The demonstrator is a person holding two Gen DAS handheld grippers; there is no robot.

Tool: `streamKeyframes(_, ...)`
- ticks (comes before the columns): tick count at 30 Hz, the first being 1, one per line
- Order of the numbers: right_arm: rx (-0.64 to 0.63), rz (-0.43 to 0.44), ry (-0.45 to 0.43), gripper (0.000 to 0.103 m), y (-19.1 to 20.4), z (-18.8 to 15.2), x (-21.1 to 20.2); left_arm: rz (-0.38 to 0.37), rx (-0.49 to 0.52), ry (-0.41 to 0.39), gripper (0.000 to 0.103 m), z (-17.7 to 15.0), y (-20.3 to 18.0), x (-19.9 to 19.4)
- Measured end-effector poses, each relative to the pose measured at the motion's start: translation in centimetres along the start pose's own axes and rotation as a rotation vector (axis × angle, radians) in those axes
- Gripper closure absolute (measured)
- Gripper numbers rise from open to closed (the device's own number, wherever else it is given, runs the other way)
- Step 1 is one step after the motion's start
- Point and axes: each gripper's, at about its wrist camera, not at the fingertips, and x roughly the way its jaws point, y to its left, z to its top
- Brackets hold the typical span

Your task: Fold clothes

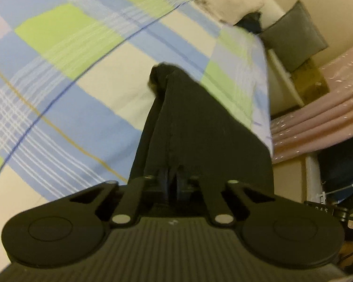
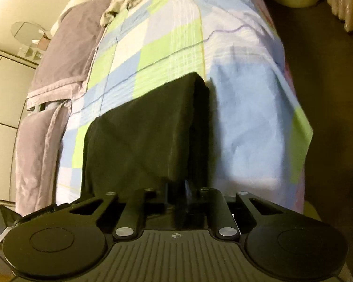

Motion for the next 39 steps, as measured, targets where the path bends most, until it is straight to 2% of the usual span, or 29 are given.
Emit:
streamKeyframes(3,-0.091,0.016,-0.031,0.093,1.0,-0.8,0.0,-0.028,-0.077,-0.015,0.098,-0.8,2.1,-0.1)
streamKeyframes(5,-0.148,-0.055,-0.035,0.093,0.9,-1.5,1.2,-0.031,-0.095,-0.002,0.098,-1.5,2.8,1.2)
streamKeyframes(6,-0.177,-0.091,-0.037,0.093,0.9,-1.9,1.8,-0.005,-0.056,-0.008,0.097,-1.6,2.2,1.5)
streamKeyframes(7,-0.197,-0.117,-0.039,0.092,0.8,-2.2,2.3,0.021,-0.018,-0.015,0.093,-1.8,1.6,1.9)
streamKeyframes(10,-0.148,-0.084,-0.045,0.088,0.6,-2.1,1.4,0.035,-0.059,-0.028,0.076,-1.9,1.8,0.6)
streamKeyframes(12,-0.097,-0.054,-0.029,0.063,0.4,-2.3,0.4,0.038,-0.086,-0.04,0.066,-2.5,2.2,-1.2)
streamKeyframes(13,-0.082,-0.047,-0.008,0.056,0.5,-2.4,0.0,0.034,-0.095,-0.041,0.062,-2.9,2.2,-2.2)
streamKeyframes(14,-0.069,-0.038,0.012,0.052,0.6,-2.5,-0.4,0.04,-0.099,-0.031,0.059,-3.5,2.2,-2.9)
streamKeyframes(16,-0.071,-0.006,0.056,0.052,0.9,-3.7,-1.1,0.047,-0.092,-0.007,0.056,-4.9,1.9,-4.1)
streamKeyframes(18,-0.093,0.001,0.09,0.052,1.7,-5.0,-1.3,0.034,-0.065,0.006,0.059,-6.6,1.6,-4.6)
streamKeyframes(19,-0.111,-0.004,0.111,0.052,2.0,-5.5,-0.9,0.026,-0.052,0.005,0.067,-7.5,1.4,-4.6)
streamKeyframes(20,-0.133,-0.008,0.127,0.072,2.3,-6.1,-0.5,0.043,-0.042,-0.016,0.071,-8.2,1.4,-4.7)
streamKeyframes(21,-0.172,-0.012,0.123,0.081,2.8,-6.5,-0.2,0.067,-0.032,-0.029,0.077,-8.5,1.5,-4.6)
streamKeyframes(23,-0.293,-0.031,0.109,0.083,4.0,-7.5,0.5,0.085,-0.051,-0.047,0.078,-9.1,2.4,-4.2)
streamKeyframes(26,-0.462,-0.063,0.096,0.083,5.4,-8.5,1.5,0.078,-0.113,-0.05,0.076,-9.4,3.3,-4.0)
streamKeyframes(27,-0.485,-0.069,0.1,0.082,5.6,-8.4,1.6,0.095,-0.089,-0.037,0.072,-9.1,2.7,-4.1)
streamKeyframes(29,-0.46,-0.068,0.137,0.077,5.5,-7.2,1.2,0.146,-0.018,-0.004,0.069,-8.0,1.0,-4.7)
streamKeyframes(30,-0.441,-0.074,0.15,0.067,5.3,-6.2,1.0,0.168,0.019,-0.002,0.069,-7.4,0.1,-5.0)
streamKeyframes(32,-0.391,-0.104,0.13,0.061,4.9,-4.3,-0.3,0.233,0.098,-0.023,0.076,-6.0,-1.5,-5.7)
streamKeyframes(33,-0.37,-0.121,0.111,0.061,4.7,-3.3,-0.9,0.252,0.106,-0.05,0.082,-5.0,-1.8,-5.9)
streamKeyframes(34,-0.366,-0.14,0.057,0.061,4.4,-1.9,-1.6,0.27,0.113,-0.077,0.087,-4.1,-2.1,-6.1)
streamKeyframes(35,-0.373,-0.155,-0.002,0.061,4.1,-0.4,-2.0,0.289,0.12,-0.104,0.087,-3.1,-2.4,-6.2)
streamKeyframes(37,-0.409,-0.197,-0.08,0.061,4.0,2.2,-1.7,0.243,0.097,-0.149,0.088,-0.5,-2.8,-5.6)
streamKeyframes(39,-0.427,-0.217,-0.136,0.062,4.0,4.7,-0.9,0.206,0.132,-0.16,0.091,1.6,-3.9,-3.9)
